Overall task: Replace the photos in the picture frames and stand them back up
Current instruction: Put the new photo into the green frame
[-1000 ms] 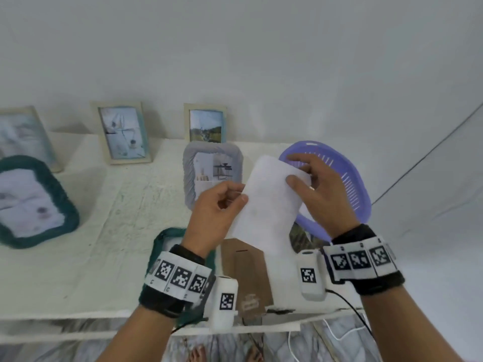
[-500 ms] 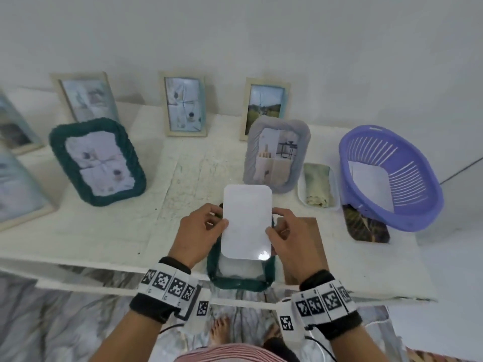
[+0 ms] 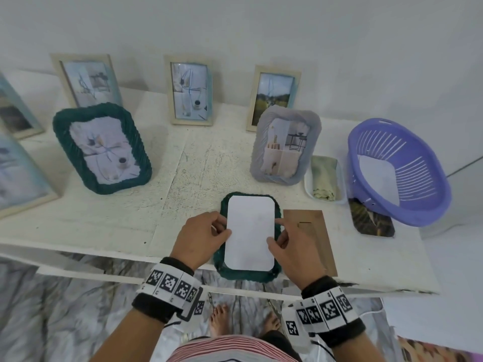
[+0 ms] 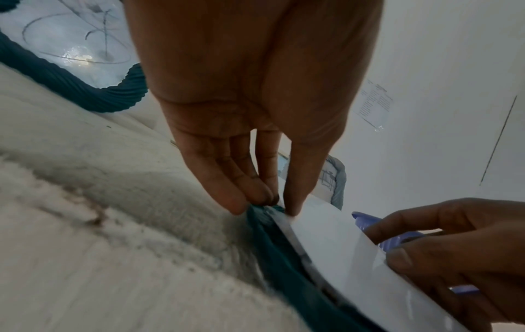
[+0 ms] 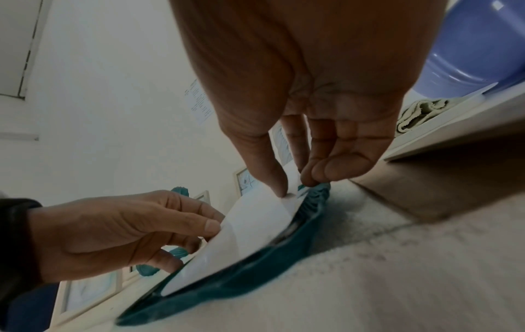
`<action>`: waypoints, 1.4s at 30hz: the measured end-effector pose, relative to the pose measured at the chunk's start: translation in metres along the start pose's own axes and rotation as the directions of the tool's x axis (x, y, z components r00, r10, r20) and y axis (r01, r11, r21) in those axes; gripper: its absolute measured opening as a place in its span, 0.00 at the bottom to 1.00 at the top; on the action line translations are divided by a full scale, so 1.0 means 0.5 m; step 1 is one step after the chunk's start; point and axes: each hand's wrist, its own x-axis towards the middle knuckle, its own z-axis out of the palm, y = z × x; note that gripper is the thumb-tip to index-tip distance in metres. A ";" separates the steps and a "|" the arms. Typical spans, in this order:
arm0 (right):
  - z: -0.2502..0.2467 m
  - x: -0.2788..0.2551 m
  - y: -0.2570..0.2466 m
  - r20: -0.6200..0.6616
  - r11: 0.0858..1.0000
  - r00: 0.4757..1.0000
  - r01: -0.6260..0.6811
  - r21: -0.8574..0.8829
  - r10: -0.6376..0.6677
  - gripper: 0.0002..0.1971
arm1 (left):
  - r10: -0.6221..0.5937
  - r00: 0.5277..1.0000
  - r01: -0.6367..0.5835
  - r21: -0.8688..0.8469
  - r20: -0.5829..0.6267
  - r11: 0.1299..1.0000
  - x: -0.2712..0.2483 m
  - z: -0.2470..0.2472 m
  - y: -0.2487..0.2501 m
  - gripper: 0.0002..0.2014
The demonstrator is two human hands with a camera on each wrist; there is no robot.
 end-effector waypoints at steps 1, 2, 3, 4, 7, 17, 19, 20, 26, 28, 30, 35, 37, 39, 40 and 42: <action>0.001 -0.002 0.000 0.008 1.000 1.000 0.001 -0.013 -0.001 0.19 | 0.002 1.000 -0.002 0.021 0.004 1.000 -0.001 0.001 -0.001 0.06; 0.001 -0.003 0.000 0.015 1.000 1.000 0.001 -0.022 -0.001 0.20 | 0.006 1.000 -0.006 0.036 0.007 0.999 -0.002 0.002 -0.003 0.07; 0.002 -0.004 -0.001 0.019 1.000 1.000 0.002 -0.031 -0.001 0.20 | 0.011 1.000 -0.011 0.045 0.009 0.999 -0.002 0.004 -0.006 0.08; 0.002 -0.005 -0.002 0.021 0.999 1.000 0.004 -0.038 -0.003 0.20 | 0.014 1.000 -0.015 0.046 0.007 0.999 -0.001 0.005 -0.008 0.10; 0.004 -0.006 -0.003 0.018 0.998 1.000 0.003 -0.063 -0.002 0.19 | 0.027 1.000 -0.027 0.046 0.001 0.999 -0.001 0.009 -0.012 0.14; 0.019 -0.006 0.004 0.008 0.995 1.000 -0.007 -0.104 0.008 0.19 | 0.087 0.996 -0.088 0.083 0.009 0.993 0.010 0.018 -0.022 0.16; 0.019 -0.006 0.005 0.011 0.994 1.000 -0.004 -0.112 0.005 0.18 | 0.093 0.996 -0.094 0.075 0.010 0.993 0.010 0.016 -0.024 0.16; 0.019 -0.006 0.005 0.013 0.993 1.000 -0.001 -0.116 0.003 0.18 | 0.097 0.995 -0.097 0.069 0.013 0.993 0.009 0.016 -0.024 0.17; 0.020 -0.005 0.006 0.004 0.991 1.000 -0.001 -0.130 0.002 0.18 | 0.112 0.994 -0.113 0.047 0.020 0.993 0.010 0.012 -0.026 0.16; 0.019 -0.007 0.005 0.000 0.992 1.000 -0.003 -0.122 0.003 0.19 | 0.110 0.994 -0.110 0.022 0.010 0.994 0.008 0.010 -0.025 0.16; 0.014 -0.008 0.005 -0.029 0.993 1.000 0.002 -0.114 -0.005 0.18 | 0.107 0.994 -0.108 -0.022 -0.020 0.994 0.006 0.006 -0.026 0.14; -0.022 -0.008 0.014 -0.217 0.952 0.976 -0.091 -0.291 0.027 0.14 | 0.077 0.996 -0.081 -0.107 -0.042 0.991 0.005 0.000 -0.043 0.12; -0.037 -0.008 0.022 -0.241 0.879 0.964 -0.212 -0.427 0.115 0.20 | 0.046 0.998 -0.052 -0.179 -0.034 0.982 0.005 0.001 -0.047 0.12; -0.048 -0.009 0.031 -0.214 0.823 0.949 -0.310 -0.476 0.233 0.26 | 0.002 1.000 -0.005 -0.274 -0.012 0.962 0.006 0.004 -0.048 0.13; -0.051 -0.010 0.036 -0.192 0.810 0.941 -0.338 -0.479 0.279 0.27 | -0.018 1.000 0.018 -0.310 0.002 0.951 0.006 0.005 -0.048 0.13; -0.052 -0.011 0.042 -0.166 0.811 0.935 -0.355 -0.465 0.314 0.27 | -0.039 0.999 0.041 -0.339 0.014 0.940 0.007 0.007 -0.049 0.13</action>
